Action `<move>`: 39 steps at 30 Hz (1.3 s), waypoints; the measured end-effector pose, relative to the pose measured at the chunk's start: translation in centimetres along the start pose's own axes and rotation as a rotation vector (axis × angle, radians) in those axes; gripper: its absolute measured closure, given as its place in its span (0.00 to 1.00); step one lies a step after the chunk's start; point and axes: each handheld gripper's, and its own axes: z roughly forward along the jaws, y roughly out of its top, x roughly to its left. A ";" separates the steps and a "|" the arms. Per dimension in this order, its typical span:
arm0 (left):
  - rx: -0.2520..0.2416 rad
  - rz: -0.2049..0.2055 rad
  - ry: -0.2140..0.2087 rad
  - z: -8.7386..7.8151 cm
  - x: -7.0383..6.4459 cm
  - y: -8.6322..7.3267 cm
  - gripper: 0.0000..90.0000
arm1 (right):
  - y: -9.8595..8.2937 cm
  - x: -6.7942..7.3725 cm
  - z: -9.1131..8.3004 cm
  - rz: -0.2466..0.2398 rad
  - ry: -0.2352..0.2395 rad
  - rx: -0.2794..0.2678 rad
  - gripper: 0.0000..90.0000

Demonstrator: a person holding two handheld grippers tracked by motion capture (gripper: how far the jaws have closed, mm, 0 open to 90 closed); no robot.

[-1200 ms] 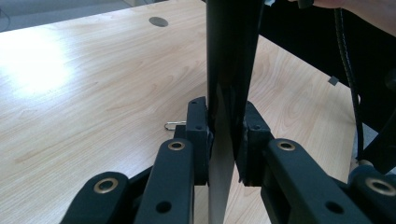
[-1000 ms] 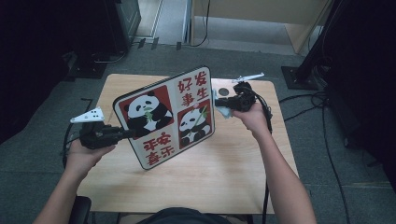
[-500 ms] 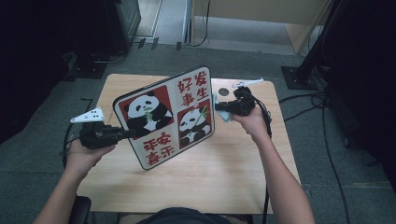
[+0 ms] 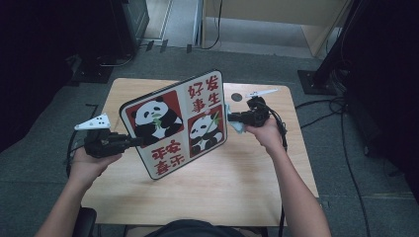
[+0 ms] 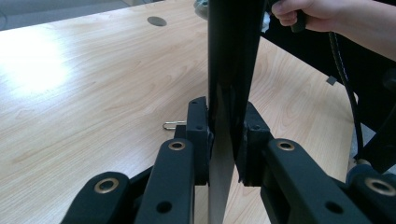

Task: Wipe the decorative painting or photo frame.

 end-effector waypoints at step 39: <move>0.003 0.005 -0.002 0.0 0.0 0.0 0.87 | -5.4 -1.7 2.9 0.079 -0.021 0.079 0.90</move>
